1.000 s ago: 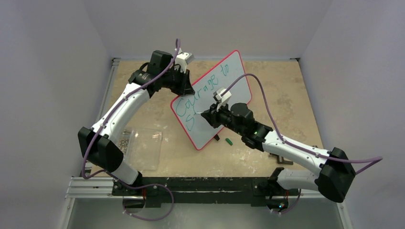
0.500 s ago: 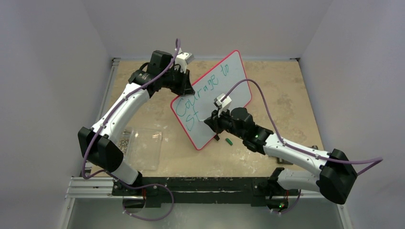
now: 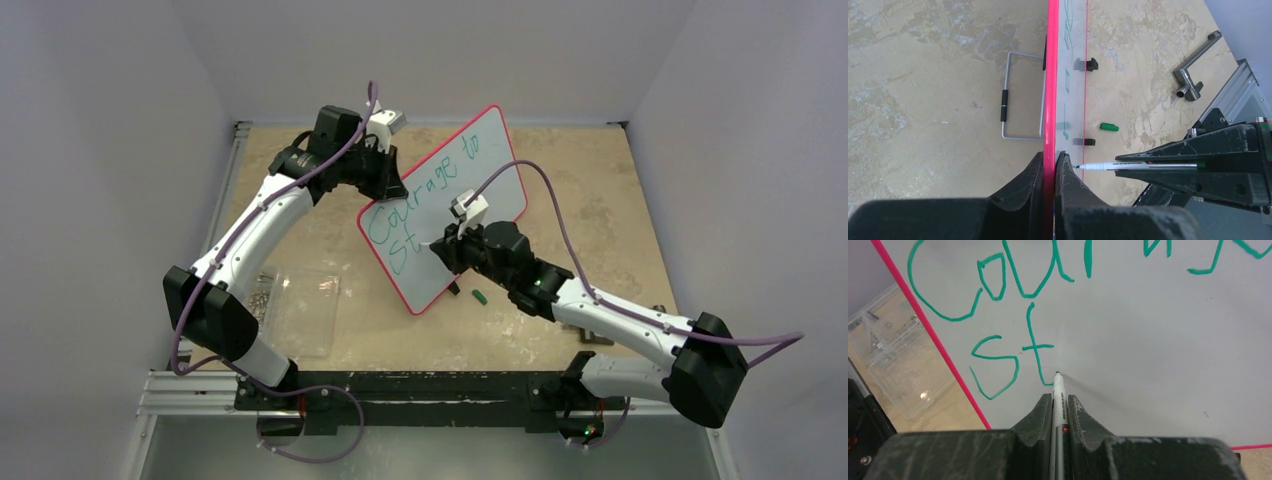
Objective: Write a sentence on the whiteboard
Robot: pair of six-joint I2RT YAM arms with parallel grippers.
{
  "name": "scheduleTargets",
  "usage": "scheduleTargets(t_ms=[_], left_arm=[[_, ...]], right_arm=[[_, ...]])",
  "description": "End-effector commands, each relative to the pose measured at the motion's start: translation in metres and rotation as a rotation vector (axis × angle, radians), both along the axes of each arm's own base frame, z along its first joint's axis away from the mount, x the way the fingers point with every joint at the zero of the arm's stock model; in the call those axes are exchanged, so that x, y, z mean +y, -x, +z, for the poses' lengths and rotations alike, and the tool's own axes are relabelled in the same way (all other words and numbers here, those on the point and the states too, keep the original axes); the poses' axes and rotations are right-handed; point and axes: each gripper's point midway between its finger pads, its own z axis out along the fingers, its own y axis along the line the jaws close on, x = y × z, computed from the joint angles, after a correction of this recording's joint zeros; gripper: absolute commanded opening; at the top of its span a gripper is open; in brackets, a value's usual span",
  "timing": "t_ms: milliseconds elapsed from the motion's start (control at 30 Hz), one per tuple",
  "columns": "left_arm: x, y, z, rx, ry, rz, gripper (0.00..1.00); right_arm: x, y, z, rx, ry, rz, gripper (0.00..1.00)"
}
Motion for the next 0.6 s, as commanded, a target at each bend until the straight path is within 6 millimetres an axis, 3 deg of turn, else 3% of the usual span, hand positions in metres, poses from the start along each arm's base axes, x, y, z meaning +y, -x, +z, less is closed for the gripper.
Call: scheduleTargets(t_ms=[0,233,567], left_arm=[[0.046,-0.009,-0.027,-0.03,-0.235,0.107,0.0],[0.046,-0.009,-0.028,-0.028,-0.239,0.106,0.0],[0.046,-0.01,-0.029,-0.028,-0.242,0.106,0.0]], right_arm=[[-0.001,-0.013,0.045,-0.088,-0.059,-0.047,0.0],[-0.015,-0.018,0.065,-0.156,-0.064,-0.101,0.0],[-0.023,-0.032,0.074,-0.188,-0.084,-0.123,0.0]])
